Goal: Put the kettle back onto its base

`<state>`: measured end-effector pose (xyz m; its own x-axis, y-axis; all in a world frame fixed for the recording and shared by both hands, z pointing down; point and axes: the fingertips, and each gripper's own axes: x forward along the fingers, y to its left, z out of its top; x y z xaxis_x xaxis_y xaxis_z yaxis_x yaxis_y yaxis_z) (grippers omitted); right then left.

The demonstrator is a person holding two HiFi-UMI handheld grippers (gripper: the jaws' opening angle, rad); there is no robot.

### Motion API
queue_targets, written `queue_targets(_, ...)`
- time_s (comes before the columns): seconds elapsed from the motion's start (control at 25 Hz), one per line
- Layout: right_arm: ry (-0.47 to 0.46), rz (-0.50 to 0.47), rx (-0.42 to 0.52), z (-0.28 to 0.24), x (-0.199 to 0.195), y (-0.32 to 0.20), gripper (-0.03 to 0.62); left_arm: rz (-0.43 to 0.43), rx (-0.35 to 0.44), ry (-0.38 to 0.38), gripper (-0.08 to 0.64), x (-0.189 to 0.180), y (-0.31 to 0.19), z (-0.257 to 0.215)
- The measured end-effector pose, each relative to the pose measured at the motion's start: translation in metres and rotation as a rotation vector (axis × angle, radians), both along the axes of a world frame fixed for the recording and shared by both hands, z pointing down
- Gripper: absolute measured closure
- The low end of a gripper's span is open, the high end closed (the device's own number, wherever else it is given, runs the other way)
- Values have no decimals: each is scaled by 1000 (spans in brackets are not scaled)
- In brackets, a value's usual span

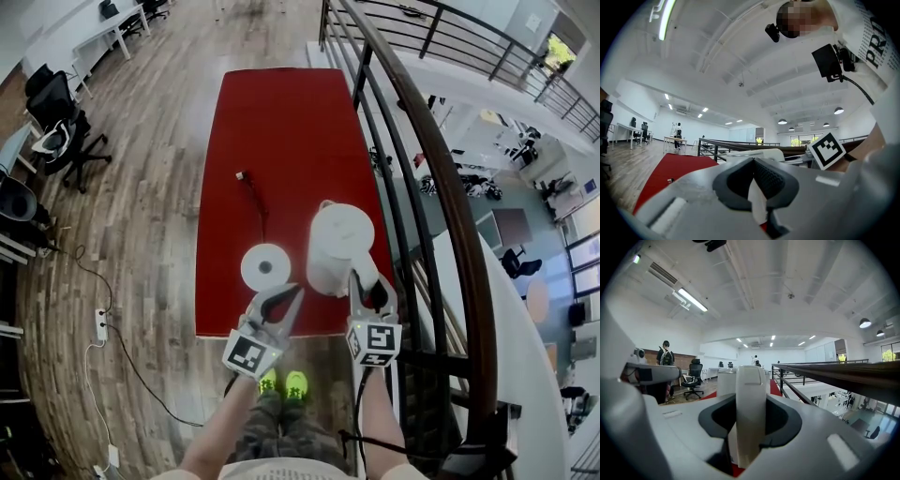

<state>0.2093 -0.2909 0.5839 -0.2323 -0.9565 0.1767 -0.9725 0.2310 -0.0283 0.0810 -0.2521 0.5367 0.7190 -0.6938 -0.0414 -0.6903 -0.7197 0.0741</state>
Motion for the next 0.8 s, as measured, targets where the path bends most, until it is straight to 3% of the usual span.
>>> queue_targets(0.6,-4,-28,-9,-40,-2,22,461,16,69,9,568,-8,5,-43)
queue_targets(0.8,-19,-12,31,-66,-7,29,460,14,98,6,568,-25,4,-61)
